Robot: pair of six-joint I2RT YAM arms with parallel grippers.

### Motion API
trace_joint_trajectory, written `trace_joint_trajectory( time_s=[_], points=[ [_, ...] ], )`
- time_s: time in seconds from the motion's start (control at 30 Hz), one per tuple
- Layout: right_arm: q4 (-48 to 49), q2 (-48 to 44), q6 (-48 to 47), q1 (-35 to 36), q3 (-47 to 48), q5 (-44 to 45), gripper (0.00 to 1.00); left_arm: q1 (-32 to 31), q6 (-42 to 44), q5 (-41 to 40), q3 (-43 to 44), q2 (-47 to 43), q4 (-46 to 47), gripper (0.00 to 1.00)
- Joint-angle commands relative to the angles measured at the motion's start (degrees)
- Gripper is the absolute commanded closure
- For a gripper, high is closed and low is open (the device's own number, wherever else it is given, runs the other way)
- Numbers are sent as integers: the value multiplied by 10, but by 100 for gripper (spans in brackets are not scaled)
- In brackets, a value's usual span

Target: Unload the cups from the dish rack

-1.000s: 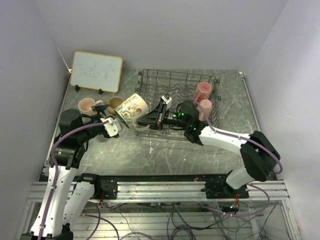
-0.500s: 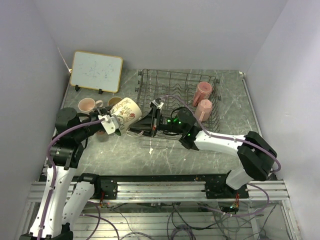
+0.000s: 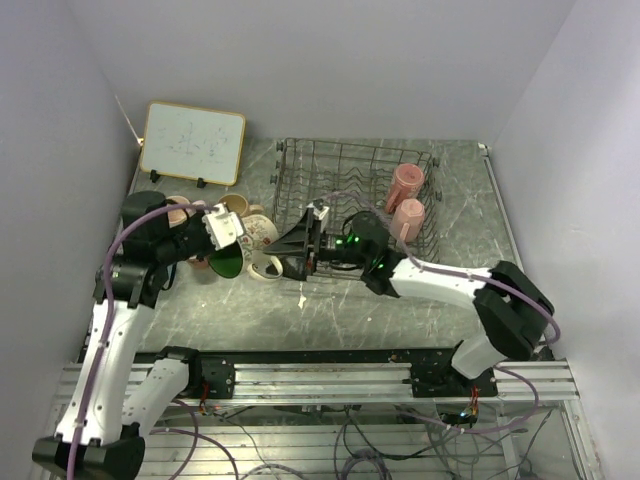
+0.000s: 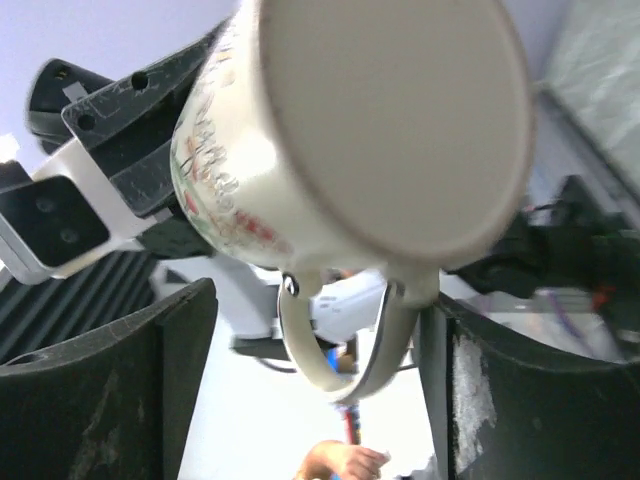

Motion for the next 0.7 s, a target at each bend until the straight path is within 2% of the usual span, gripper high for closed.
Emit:
trace_joint_trajectory(
  time_s=[0.0, 0.2, 0.3, 0.43, 0.67],
  points=[
    [-183, -86, -146, -74, 9, 24, 22, -4, 44, -54, 40, 45, -148, 93],
    [-402, -151, -298, -161, 25, 58, 16, -4, 56, -164, 45, 110, -215, 93],
    [-485, -175, -358, -195, 44, 91, 14, -7, 31, -201, 37, 134, -207, 93],
    [-552, -204, -405, -254, 56, 115, 11, -24, -10, -254, 23, 176, -179, 93],
    [-618, -231, -466, -352, 79, 103, 10, -72, -60, -337, -7, 249, -117, 93]
  ],
)
